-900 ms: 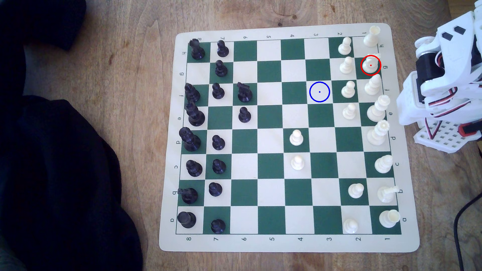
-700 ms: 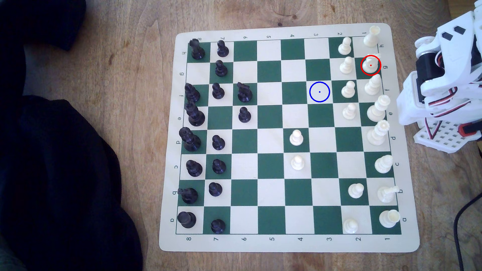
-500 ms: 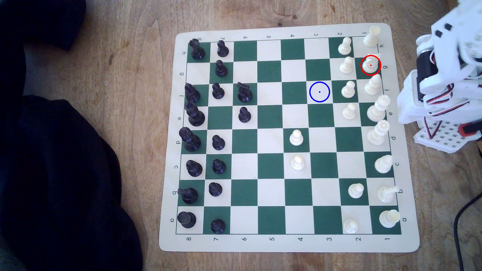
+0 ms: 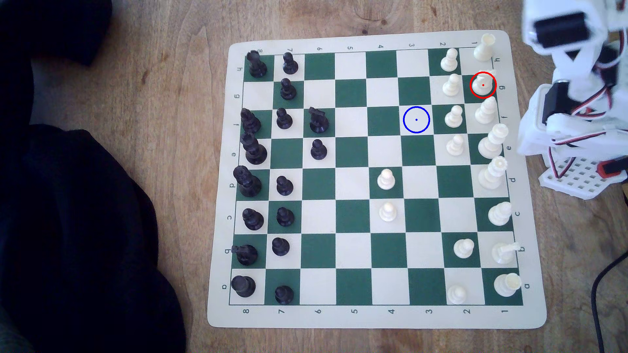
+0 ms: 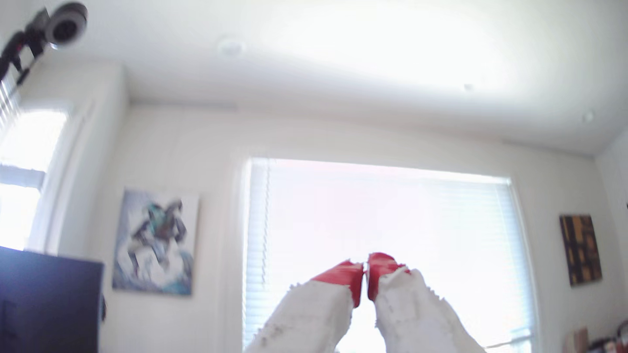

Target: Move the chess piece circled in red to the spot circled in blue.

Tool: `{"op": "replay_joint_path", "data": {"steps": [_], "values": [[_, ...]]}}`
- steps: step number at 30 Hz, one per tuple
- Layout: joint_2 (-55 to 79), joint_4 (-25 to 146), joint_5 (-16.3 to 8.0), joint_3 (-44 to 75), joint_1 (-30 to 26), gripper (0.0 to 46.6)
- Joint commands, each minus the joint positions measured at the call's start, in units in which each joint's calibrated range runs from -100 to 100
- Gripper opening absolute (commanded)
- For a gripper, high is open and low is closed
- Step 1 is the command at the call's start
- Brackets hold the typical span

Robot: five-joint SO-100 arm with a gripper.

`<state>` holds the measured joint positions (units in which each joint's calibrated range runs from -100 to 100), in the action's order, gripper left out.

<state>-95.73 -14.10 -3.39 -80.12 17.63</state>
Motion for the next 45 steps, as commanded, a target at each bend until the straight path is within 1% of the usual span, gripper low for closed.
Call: {"op": "replay_joint_path", "data": {"steps": [1, 6, 7, 9, 10, 12, 13, 14, 15, 16, 19, 20, 23, 28, 32, 34, 36, 37, 38, 39, 45], "values": [[-0.1, 29.0, -0.2, 14.8, 6.7, 0.2], [-0.3, 46.5, -0.2, 22.4, 12.7, 0.2], [-0.4, 56.0, 0.1, 25.8, 14.8, 10.8], [-0.5, 63.8, 0.1, 28.1, 16.3, 14.5], [-0.7, 67.7, 0.1, 28.9, 16.9, 14.8], [-0.7, 74.8, 0.2, 29.5, 17.0, 12.5], [-0.7, 76.3, 1.1, 29.3, 16.9, 11.2], [-0.7, 78.4, 3.2, 29.1, 16.9, 10.0], [-0.7, 80.3, 4.3, 28.7, 16.9, 9.0], [0.6, 85.0, 7.2, 28.5, 17.4, 8.3], [2.9, 90.3, 10.4, 28.6, 18.3, 8.5], [5.6, 93.9, 11.7, 29.3, 18.5, 8.8], [10.8, 99.0, 12.7, 30.0, 18.5, 8.7], [19.8, 105.7, 13.3, 32.0, 17.4, 9.2], [27.3, 109.1, 13.8, 34.3, 16.8, 10.6], [32.9, 110.2, 15.0, 36.5, 18.3, 11.8], [35.5, 109.3, 16.4, 36.8, 19.5, 11.9], [36.6, 108.7, 16.8, 36.9, 20.0, 12.8], [38.5, 108.0, 17.8, 36.9, 20.6, 13.9], [39.7, 107.6, 18.1, 36.9, 20.8, 14.3], [46.8, 106.2, 20.2, 36.8, 22.8, 13.6]]}}
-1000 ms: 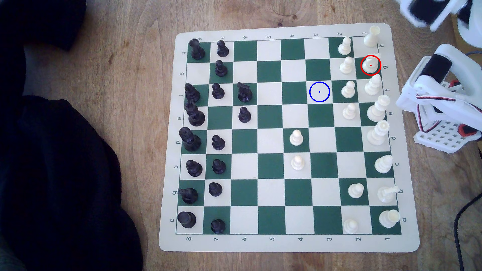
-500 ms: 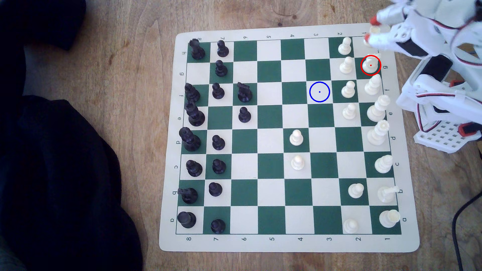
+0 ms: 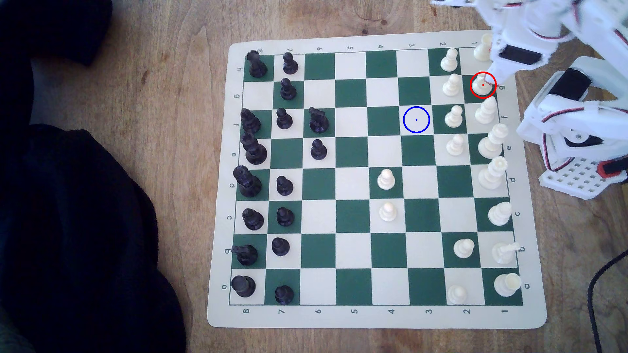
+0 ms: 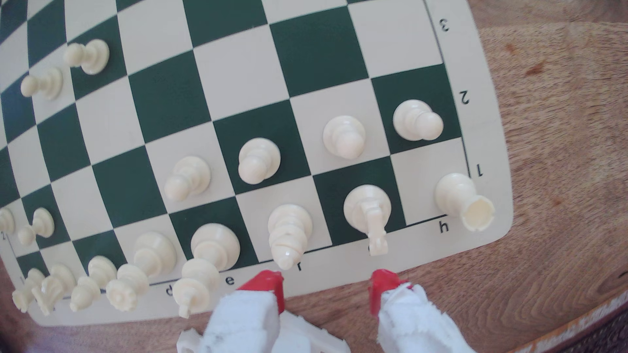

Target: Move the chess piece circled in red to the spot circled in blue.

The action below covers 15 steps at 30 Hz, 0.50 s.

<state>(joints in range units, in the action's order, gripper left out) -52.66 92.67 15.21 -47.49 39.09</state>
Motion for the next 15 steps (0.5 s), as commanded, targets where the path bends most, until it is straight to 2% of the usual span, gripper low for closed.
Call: {"op": "replay_joint_path", "data": {"steps": [1, 4, 15], "values": [[4.4, -0.7, 2.2, 4.1, 1.9, 13.5], [6.6, -1.0, 4.4, 3.7, 4.1, 13.8], [11.9, -5.7, 6.3, 2.1, 6.4, 13.9]]}}
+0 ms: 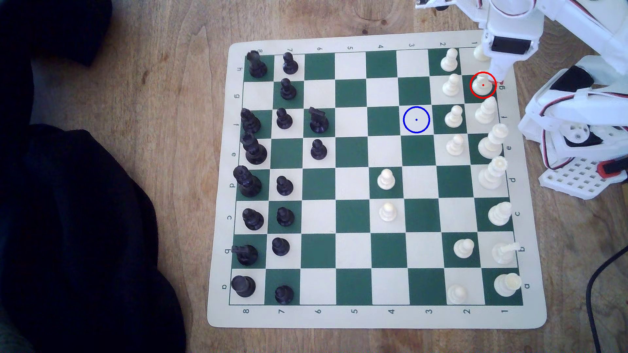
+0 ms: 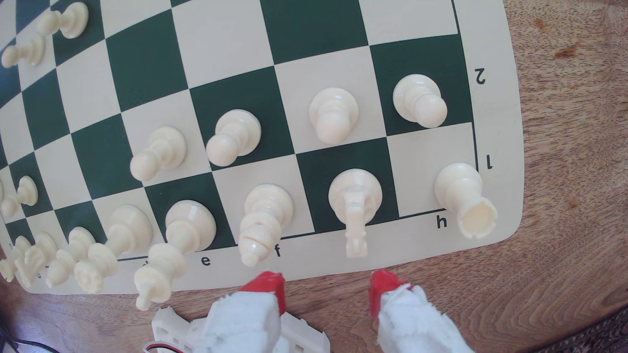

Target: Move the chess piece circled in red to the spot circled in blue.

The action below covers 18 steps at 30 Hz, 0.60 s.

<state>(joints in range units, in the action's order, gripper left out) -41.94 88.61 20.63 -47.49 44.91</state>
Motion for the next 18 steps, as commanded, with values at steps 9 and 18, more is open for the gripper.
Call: {"op": "replay_joint_path", "data": {"steps": [9, 18], "values": [[5.8, -5.1, 0.8, 0.5, -0.5, 10.2], [6.1, -9.8, 1.0, -5.2, -0.7, 10.8]]}}
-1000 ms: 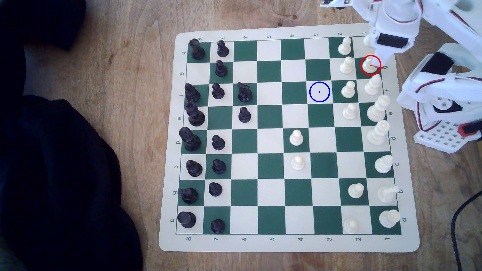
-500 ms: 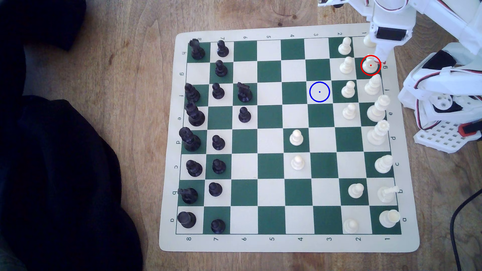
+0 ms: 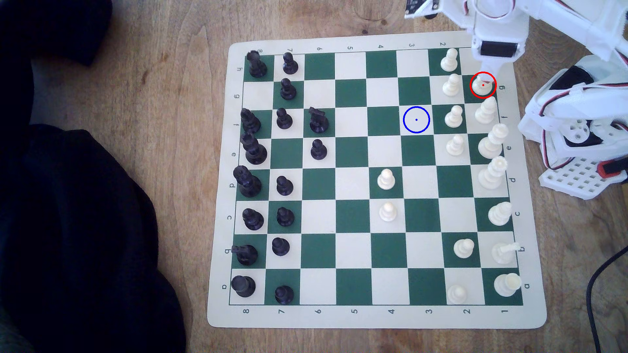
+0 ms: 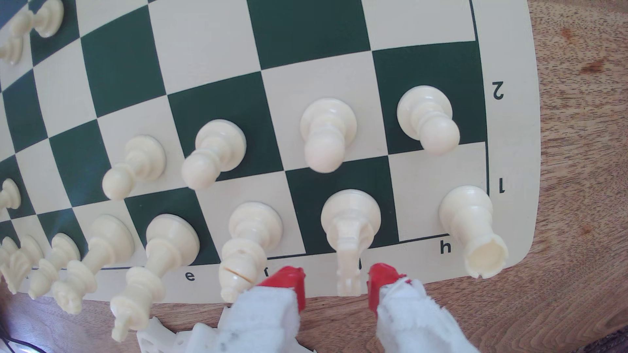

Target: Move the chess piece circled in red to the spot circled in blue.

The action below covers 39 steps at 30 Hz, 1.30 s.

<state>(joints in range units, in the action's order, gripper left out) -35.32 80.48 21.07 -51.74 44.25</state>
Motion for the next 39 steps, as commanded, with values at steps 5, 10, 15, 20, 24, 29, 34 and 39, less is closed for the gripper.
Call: {"op": "replay_joint_path", "data": {"steps": [5, 10, 15, 20, 24, 29, 34, 39], "values": [[-0.9, -2.7, 0.5, -2.7, -0.2, 11.0], [-0.6, -4.1, 0.5, -3.2, -0.1, 11.0], [0.8, -5.5, 0.6, -4.2, 0.0, 10.7], [1.3, -5.7, 0.8, -4.4, 0.1, 8.8], [1.0, -5.2, 0.8, -4.5, -0.1, 7.1], [0.9, -3.7, 0.8, -4.7, -0.3, 0.2], [0.4, -3.2, 0.5, -4.7, -0.7, 0.2], [-1.4, -2.4, 0.7, -4.3, -0.9, 0.2]]}}
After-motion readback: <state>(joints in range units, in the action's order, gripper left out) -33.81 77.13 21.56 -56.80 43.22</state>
